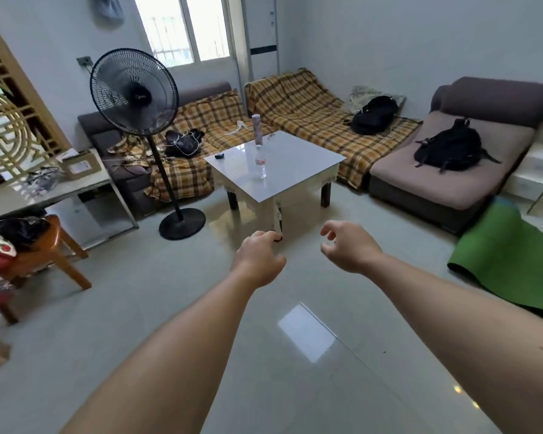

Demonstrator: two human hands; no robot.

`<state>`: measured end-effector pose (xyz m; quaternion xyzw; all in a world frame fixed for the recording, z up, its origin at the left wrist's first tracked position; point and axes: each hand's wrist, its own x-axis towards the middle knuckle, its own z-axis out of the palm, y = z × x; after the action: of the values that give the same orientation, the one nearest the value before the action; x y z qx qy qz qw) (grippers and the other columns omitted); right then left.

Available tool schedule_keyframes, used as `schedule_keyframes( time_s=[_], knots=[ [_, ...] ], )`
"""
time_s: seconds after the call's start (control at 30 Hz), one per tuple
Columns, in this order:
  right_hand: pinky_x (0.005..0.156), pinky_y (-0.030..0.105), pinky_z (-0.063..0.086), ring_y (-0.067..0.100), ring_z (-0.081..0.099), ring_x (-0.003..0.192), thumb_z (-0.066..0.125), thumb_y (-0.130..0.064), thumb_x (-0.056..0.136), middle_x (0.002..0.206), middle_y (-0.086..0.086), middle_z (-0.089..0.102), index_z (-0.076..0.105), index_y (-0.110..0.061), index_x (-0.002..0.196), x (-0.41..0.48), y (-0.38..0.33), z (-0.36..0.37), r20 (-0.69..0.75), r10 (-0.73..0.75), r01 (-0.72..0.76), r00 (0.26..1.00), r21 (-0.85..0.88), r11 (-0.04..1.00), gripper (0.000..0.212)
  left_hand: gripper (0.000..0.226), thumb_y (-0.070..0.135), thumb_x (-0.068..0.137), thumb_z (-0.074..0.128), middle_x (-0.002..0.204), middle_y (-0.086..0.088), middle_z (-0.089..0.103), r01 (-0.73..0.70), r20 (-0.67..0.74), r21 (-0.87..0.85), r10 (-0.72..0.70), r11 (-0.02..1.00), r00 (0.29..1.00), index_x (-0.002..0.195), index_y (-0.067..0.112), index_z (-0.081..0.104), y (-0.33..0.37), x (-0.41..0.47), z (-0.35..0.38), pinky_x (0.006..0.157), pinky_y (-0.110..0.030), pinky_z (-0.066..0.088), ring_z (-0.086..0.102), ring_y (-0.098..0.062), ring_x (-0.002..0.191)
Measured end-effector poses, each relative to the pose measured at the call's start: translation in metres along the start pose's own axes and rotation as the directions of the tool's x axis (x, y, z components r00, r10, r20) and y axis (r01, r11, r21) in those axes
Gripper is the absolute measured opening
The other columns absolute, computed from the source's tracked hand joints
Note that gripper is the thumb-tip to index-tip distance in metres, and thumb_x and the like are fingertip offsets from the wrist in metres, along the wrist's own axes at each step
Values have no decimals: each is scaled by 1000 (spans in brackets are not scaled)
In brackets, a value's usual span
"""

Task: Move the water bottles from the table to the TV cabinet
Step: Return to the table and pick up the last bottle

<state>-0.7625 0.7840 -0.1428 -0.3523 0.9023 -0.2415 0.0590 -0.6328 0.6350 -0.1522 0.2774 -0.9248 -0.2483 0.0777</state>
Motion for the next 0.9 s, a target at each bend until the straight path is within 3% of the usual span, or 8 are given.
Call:
schedule_keyframes(
  time_s=[0.5, 0.8, 0.9],
  knots=[
    [86, 38, 51, 22, 59, 101, 57, -30, 84, 113, 1, 62, 61, -24, 113, 86, -70, 48, 25, -19, 20, 1000, -40, 999, 30, 45, 28, 81, 54, 132, 1, 50, 23, -50, -35, -25, 999, 998, 126, 29, 51, -92, 78, -36, 93, -40, 48, 49, -22, 117],
    [83, 37, 52, 22, 60, 100, 56, -29, 84, 114, 2, 63, 61, -22, 114, 227, -60, 70, 30, -16, 16, 999, -7, 1000, 31, 46, 29, 80, 53, 131, 1, 49, 55, -68, 8, -54, 998, 996, 126, 28, 51, -118, 204, -38, 93, -41, 46, 47, -21, 118],
    [82, 35, 52, 22, 60, 102, 56, -29, 83, 116, 2, 63, 61, -22, 114, 290, -53, 74, 38, -16, 15, 999, 29, 999, 32, 43, 30, 80, 55, 129, 4, 50, 90, -78, -5, -90, 996, 993, 123, 30, 52, -123, 262, -42, 86, -35, 48, 49, -19, 115]
  ],
)
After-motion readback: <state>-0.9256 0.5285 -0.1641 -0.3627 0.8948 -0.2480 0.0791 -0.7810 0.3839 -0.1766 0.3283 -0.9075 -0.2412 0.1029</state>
